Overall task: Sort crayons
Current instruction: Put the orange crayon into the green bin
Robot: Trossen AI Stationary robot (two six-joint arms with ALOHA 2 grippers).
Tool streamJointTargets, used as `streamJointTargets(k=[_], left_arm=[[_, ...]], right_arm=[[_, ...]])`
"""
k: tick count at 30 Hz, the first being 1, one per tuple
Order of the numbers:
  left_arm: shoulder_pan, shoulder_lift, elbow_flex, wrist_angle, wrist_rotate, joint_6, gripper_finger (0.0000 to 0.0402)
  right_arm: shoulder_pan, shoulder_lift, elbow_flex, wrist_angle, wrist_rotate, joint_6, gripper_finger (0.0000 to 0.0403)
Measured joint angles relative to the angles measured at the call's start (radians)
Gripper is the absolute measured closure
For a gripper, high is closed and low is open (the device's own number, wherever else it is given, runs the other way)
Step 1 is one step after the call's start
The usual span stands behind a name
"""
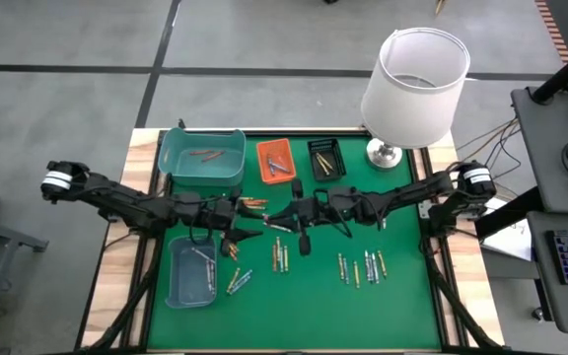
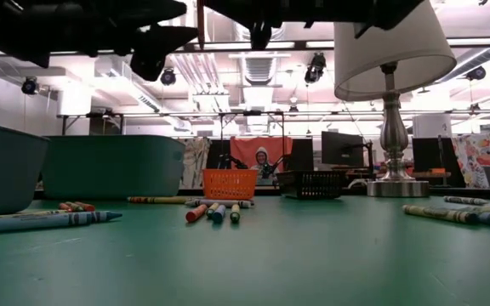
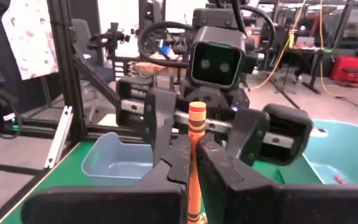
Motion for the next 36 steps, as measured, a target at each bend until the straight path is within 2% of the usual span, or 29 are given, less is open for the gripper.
streamJointTargets(k=[4, 12, 16, 22, 26, 30, 33, 36], left_arm=[[0.005, 0.038, 0.023, 0.001, -0.090, 0.001, 0.0216], [0.005, 0.149, 0.135, 0.006, -0.090, 0.082, 0.0225], [0.007, 0.177, 0.164, -0.011, -0.090, 0.109, 0.0272], [0.042, 0.141, 0.164, -0.091, -0.088, 0.091, 0.0386], [0.075, 0.094, 0.164, -0.130, -0.089, 0.084, 0.0388], [0.119, 0.052, 0.164, -0.209, -0.089, 0.112, 0.0397], [0.176, 0.010, 0.180, -0.337, -0.089, 0.113, 0.0398], [0.248, -0.033, 0.217, -0.537, -0.089, 0.121, 0.0398]], right_arm=[[-0.016, -0.004, 0.004, 0.012, -0.024, -0.007, 0.0390], [-0.032, 0.010, 0.009, 0.008, -0.024, -0.042, 0.0390], [-0.034, 0.013, 0.009, 0.006, -0.023, -0.040, 0.0390], [-0.041, 0.002, 0.007, -0.012, -0.012, -0.016, 0.0387], [-0.065, -0.002, 0.009, -0.028, -0.004, -0.001, 0.0359], [-0.098, -0.002, 0.008, -0.045, 0.037, -0.015, 0.0312], [-0.142, -0.013, 0.008, -0.046, 0.044, -0.017, 0.0279], [-0.195, -0.026, 0.009, -0.060, 0.045, -0.021, 0.0253]])
